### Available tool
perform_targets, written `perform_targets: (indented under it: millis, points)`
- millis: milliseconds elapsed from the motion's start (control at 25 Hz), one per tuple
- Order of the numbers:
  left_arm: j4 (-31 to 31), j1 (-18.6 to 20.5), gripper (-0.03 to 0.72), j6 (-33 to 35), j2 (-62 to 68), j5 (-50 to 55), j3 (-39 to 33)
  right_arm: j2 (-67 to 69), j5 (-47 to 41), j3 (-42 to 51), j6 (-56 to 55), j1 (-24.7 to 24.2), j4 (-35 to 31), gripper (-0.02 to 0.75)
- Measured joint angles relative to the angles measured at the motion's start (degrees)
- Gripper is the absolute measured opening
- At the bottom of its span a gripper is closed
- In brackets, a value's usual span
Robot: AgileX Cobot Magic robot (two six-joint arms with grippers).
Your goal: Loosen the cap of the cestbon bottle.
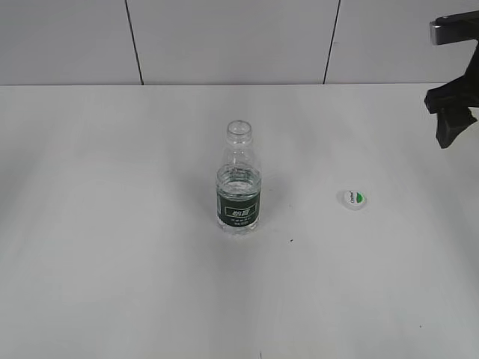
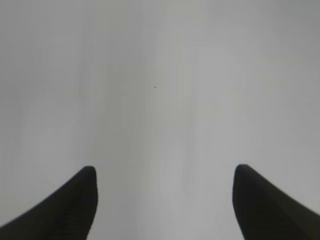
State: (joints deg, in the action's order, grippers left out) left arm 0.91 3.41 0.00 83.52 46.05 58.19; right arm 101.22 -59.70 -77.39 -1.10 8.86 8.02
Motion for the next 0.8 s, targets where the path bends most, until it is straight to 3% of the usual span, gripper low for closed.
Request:
perform_targets:
  millis: [320,800]
  points:
    - [-0.91,0.04,0.504,1.14,-3.81,1.83,0.0,-2.96,-0.68,0.04,-0.86,0.0,0.67,0.59]
    - [-0.17,-0.58,0.454,4.31,-25.67,5.48,-1.84,-15.93,-3.94,0.24,-0.89,0.0,2.55,0.59]
